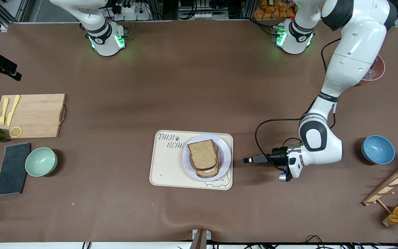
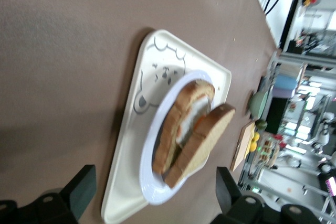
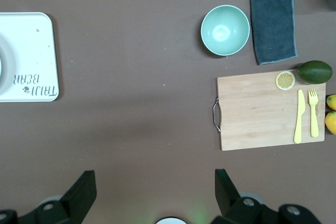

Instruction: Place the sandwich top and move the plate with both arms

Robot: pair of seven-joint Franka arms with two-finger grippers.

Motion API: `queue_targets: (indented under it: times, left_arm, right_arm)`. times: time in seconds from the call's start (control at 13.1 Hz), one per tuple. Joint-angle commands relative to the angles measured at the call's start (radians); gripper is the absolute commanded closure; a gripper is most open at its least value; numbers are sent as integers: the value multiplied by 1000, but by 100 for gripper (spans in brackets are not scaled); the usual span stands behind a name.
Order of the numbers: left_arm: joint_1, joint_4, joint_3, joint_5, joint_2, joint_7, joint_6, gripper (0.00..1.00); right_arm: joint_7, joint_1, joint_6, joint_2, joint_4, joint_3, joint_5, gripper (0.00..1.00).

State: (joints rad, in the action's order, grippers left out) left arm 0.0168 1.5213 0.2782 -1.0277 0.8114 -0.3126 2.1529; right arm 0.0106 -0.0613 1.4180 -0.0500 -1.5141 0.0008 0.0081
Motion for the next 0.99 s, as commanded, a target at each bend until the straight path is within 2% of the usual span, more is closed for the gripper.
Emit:
queue_targets:
  times: [0.0,0.31,0.46,0.69,0.92]
  left_arm:
    - [3,5,-13,93,-122,159,-86,0]
    - [-6,-33,-17,393,-266,387,-212,0]
    - [-11,-39,-14,568,-345,406,-302,0]
    - [-6,-39,-14,769,-449,406,-439,0]
    - [3,-39,-19,1051,-563,391,-490,0]
  right_arm:
    - [-3,-17,-7,-7,3,11,0,0]
    - [-4,-17,-7,-7,9,11,-2,0]
    - [-4,-17,-7,-7,9,10,-2,0]
    - [-6,-17,-7,-7,9,10,-2,0]
    - [-6,-15,-8,-7,9,11,-4,0]
